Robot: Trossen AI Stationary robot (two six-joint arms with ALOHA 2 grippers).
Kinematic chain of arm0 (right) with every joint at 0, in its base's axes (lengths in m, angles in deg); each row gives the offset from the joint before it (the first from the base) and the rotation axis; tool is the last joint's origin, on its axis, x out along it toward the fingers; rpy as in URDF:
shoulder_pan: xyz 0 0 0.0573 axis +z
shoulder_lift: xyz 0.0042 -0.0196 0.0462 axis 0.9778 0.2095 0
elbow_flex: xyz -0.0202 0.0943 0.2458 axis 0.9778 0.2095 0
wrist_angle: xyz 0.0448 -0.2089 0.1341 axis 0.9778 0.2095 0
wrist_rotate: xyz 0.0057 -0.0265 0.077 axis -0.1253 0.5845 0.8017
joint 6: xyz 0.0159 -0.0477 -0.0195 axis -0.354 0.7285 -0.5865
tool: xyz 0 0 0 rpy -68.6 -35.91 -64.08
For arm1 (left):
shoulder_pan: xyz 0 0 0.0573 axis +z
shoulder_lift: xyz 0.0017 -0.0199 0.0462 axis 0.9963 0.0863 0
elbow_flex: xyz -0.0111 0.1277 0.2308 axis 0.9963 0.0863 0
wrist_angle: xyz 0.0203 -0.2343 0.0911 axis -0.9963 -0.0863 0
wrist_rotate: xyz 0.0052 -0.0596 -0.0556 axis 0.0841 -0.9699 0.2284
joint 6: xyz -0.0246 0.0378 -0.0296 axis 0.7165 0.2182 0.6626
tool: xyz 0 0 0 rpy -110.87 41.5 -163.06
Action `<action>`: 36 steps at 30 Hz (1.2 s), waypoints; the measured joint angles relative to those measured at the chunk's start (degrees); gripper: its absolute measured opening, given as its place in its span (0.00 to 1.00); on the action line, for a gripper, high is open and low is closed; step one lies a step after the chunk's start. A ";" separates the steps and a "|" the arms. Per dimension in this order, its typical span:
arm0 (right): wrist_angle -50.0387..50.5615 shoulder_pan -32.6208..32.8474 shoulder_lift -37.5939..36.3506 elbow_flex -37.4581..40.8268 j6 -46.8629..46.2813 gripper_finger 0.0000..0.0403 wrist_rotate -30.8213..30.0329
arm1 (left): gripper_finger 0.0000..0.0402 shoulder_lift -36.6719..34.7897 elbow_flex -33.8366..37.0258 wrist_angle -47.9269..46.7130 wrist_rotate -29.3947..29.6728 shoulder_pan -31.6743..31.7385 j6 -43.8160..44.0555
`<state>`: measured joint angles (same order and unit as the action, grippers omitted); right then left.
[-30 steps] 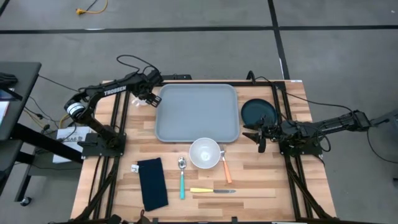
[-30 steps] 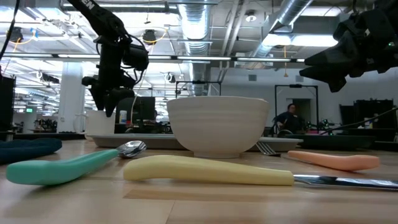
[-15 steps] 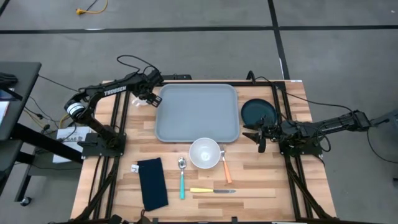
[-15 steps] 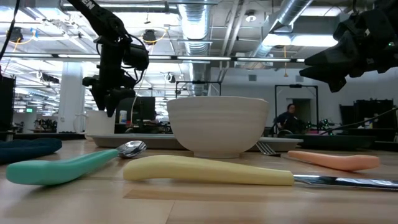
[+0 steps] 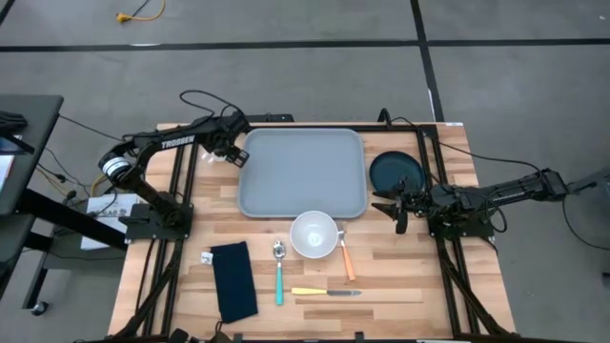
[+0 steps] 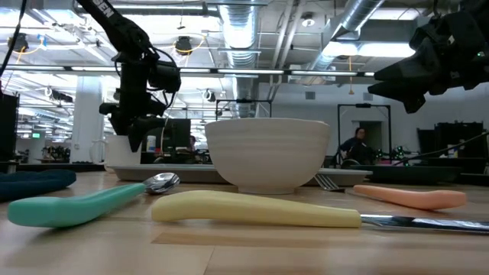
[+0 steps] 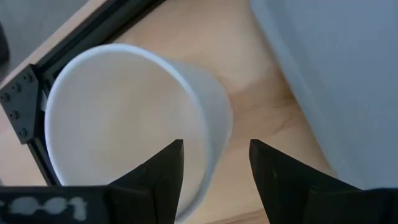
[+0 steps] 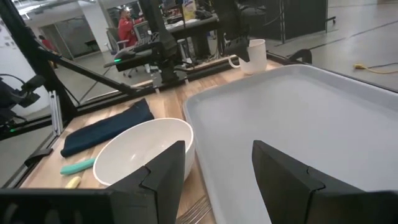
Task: Set up tray
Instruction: Put the white mug on the gray serving tray
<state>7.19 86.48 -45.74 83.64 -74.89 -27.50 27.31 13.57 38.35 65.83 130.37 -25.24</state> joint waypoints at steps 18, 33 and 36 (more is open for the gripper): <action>0.00 0.00 0.00 0.00 0.00 0.44 -0.02 | 0.17 0.00 0.12 0.37 5.85 0.02 -4.19; 0.00 0.00 0.00 0.00 0.02 0.44 -0.15 | 0.01 0.00 -0.38 0.01 5.79 0.00 -14.11; 0.00 0.00 -0.01 0.00 0.04 0.44 -0.17 | 0.01 0.00 -2.16 -0.24 5.88 -0.40 -15.79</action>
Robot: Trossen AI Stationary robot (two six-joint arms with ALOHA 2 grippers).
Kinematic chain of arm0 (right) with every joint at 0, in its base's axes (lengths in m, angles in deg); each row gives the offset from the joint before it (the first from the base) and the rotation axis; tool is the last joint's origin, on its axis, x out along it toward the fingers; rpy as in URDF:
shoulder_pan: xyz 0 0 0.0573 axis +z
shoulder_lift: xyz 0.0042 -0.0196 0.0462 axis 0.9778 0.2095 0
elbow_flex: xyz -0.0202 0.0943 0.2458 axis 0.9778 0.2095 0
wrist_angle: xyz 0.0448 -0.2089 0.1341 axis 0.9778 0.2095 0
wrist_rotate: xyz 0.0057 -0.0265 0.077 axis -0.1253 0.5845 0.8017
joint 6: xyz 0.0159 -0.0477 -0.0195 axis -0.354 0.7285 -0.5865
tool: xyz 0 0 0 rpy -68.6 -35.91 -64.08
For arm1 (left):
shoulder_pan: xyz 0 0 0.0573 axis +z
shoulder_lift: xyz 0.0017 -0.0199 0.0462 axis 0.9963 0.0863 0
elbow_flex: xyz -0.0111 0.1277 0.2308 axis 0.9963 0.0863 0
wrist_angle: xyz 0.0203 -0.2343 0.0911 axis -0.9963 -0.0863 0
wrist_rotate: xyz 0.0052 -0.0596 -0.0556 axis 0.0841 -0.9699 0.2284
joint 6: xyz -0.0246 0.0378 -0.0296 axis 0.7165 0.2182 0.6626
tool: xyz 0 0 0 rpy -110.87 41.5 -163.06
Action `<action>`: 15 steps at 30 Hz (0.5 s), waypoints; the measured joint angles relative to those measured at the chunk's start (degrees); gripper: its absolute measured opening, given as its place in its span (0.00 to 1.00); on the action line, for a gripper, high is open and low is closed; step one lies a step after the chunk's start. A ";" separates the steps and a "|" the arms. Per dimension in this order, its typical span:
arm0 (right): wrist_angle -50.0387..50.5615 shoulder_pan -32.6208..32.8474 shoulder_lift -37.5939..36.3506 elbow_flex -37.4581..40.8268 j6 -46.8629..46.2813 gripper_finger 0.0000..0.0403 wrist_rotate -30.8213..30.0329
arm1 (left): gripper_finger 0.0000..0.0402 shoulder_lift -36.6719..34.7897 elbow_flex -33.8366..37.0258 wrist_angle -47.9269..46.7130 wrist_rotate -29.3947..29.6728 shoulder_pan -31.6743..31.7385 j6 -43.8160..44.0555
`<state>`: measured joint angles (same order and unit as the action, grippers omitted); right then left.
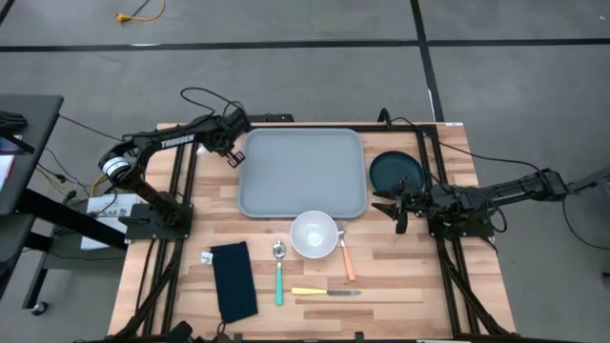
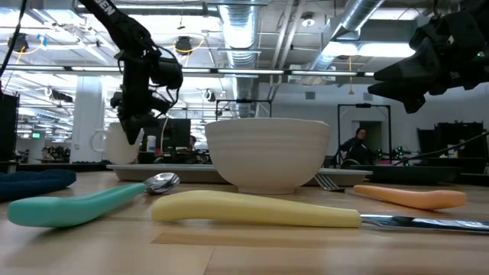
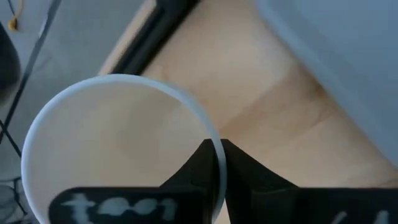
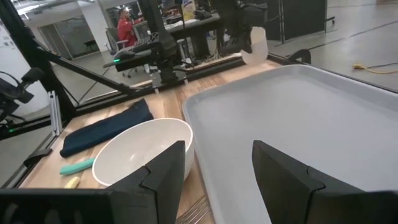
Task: Set up tray
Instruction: Put the white mug on the gray serving tray
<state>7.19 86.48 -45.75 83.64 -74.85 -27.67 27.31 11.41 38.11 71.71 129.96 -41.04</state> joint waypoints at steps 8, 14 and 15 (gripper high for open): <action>0.00 -0.02 0.00 0.00 0.09 0.44 -0.02 | 0.01 0.00 -7.51 -3.78 -1.32 -3.10 -15.40; 0.00 -0.02 0.00 0.00 0.11 0.44 -0.02 | 0.01 0.00 -11.34 -4.31 -8.55 -6.65 -35.73; 0.00 -0.02 0.00 0.00 0.11 0.44 -0.02 | 0.01 0.00 -11.71 -4.31 -10.21 -7.24 -39.80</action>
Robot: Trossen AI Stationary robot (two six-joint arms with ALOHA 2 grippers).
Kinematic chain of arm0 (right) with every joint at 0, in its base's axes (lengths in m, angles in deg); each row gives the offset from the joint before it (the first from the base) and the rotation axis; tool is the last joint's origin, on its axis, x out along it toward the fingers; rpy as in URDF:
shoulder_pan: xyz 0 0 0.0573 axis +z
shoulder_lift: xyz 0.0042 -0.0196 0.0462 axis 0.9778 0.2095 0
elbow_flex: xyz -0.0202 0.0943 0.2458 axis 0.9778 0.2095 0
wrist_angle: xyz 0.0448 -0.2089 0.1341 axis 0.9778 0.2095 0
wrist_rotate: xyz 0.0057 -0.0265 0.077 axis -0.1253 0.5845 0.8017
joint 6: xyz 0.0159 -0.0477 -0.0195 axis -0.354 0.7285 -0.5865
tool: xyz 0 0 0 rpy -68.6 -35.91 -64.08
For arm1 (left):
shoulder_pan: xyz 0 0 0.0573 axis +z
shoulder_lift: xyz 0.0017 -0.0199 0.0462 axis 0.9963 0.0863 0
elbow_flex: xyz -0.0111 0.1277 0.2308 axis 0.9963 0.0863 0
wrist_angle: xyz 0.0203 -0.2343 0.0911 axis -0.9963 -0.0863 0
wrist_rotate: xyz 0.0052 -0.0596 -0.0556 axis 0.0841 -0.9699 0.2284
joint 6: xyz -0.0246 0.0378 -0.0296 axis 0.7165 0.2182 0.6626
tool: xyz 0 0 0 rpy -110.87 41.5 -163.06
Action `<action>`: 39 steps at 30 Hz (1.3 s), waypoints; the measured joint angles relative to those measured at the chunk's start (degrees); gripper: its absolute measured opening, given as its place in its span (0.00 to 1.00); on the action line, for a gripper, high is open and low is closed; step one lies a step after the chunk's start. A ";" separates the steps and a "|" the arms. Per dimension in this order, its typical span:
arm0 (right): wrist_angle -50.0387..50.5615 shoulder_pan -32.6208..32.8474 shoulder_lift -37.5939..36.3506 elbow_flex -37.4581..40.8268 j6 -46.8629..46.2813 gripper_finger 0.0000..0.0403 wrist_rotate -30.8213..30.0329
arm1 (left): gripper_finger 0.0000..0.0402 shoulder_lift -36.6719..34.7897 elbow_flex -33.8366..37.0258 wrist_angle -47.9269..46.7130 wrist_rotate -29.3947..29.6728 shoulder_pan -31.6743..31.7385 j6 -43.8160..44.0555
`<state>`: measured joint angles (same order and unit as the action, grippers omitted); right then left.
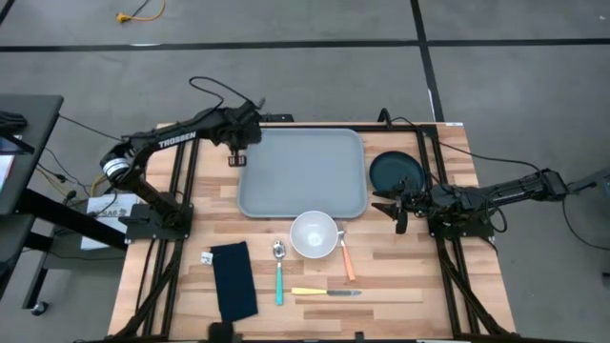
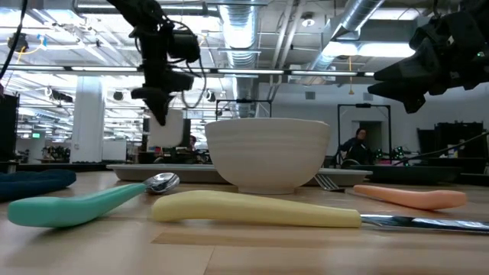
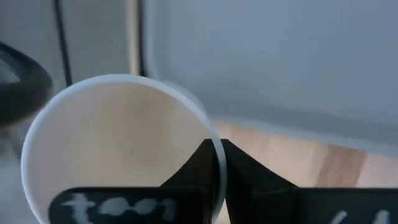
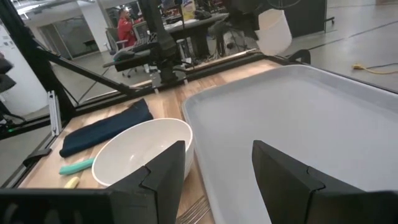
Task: Set up tray
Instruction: Put the white mug on the gray serving tray
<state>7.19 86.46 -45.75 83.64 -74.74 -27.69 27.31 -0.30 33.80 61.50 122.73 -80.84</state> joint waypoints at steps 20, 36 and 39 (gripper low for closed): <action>0.48 0.02 0.00 0.02 1.37 0.44 -0.02 | 0.00 -0.02 -0.85 -0.15 -18.42 3.51 -24.51; 0.87 0.00 0.00 0.02 1.36 0.44 -0.02 | 0.00 9.42 -0.96 1.87 -18.08 3.56 -31.15; 0.90 0.00 0.00 0.02 1.37 0.44 -0.02 | 0.00 9.38 -0.96 3.96 -17.79 3.68 -31.67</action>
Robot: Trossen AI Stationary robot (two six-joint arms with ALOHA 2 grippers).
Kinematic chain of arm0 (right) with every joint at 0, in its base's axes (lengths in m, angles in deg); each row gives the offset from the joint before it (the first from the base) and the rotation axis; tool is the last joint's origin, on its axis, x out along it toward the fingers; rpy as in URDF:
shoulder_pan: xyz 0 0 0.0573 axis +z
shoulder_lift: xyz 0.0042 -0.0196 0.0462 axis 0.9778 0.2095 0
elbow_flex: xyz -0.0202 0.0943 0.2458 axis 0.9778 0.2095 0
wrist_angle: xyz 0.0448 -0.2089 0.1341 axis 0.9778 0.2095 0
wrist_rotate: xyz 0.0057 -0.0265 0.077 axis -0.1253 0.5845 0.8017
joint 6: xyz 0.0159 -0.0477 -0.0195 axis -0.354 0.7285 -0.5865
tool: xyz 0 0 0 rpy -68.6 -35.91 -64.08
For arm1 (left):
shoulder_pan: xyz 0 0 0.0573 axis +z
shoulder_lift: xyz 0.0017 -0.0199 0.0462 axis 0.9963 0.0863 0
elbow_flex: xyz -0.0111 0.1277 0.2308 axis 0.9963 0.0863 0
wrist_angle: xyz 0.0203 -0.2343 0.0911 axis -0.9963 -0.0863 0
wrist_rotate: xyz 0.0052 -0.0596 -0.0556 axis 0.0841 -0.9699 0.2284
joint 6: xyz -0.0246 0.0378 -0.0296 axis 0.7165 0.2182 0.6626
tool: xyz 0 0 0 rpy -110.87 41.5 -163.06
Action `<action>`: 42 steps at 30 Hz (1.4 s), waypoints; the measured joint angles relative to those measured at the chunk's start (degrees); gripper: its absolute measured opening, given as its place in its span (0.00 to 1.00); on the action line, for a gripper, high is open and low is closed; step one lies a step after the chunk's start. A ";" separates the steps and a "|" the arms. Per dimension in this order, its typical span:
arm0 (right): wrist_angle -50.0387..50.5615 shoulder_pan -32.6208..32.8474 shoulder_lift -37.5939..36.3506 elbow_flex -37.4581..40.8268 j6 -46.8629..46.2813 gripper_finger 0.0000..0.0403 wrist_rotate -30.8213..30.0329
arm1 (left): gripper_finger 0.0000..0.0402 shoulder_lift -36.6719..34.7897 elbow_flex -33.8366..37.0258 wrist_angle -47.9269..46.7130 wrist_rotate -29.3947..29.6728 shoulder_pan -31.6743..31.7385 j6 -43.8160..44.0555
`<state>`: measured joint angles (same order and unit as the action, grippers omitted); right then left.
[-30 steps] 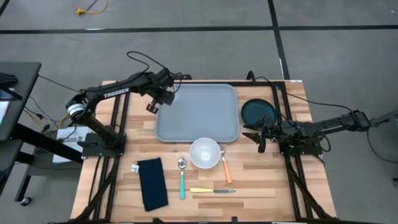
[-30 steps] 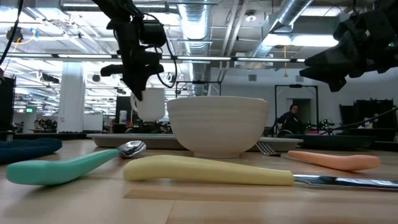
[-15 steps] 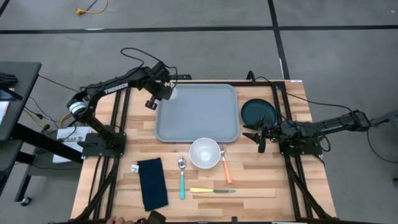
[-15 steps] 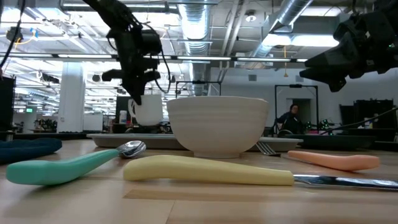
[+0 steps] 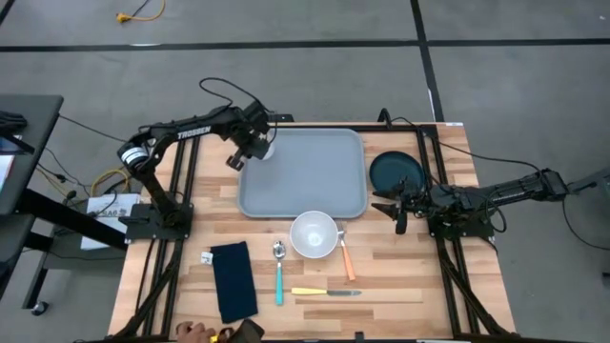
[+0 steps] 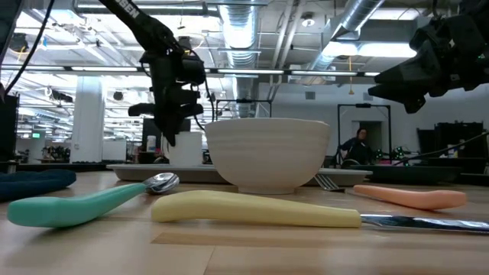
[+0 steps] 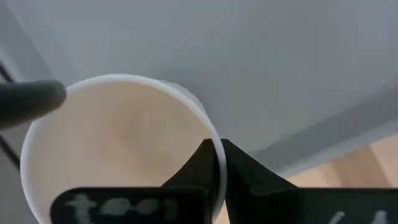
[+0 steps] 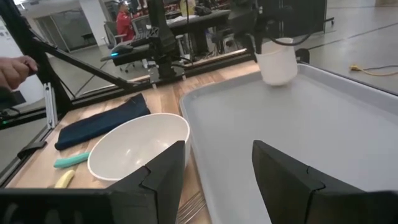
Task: Set up tray
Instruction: Put the white mug on the gray serving tray
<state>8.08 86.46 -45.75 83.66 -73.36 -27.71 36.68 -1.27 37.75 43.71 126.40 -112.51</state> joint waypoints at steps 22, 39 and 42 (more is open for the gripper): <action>1.11 0.02 0.00 0.00 -0.06 0.44 0.00 | 0.02 0.00 0.00 0.96 5.28 0.07 3.65; 1.09 0.02 0.01 0.00 -0.06 0.44 0.02 | 0.06 0.00 0.01 4.43 8.01 0.07 1.60; 1.25 0.02 0.00 0.00 -0.06 0.44 0.00 | 0.06 0.00 0.02 4.42 8.39 0.10 1.45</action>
<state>9.33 86.48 -45.75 83.66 -73.43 -27.71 36.68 -1.25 42.17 52.10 126.50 -111.06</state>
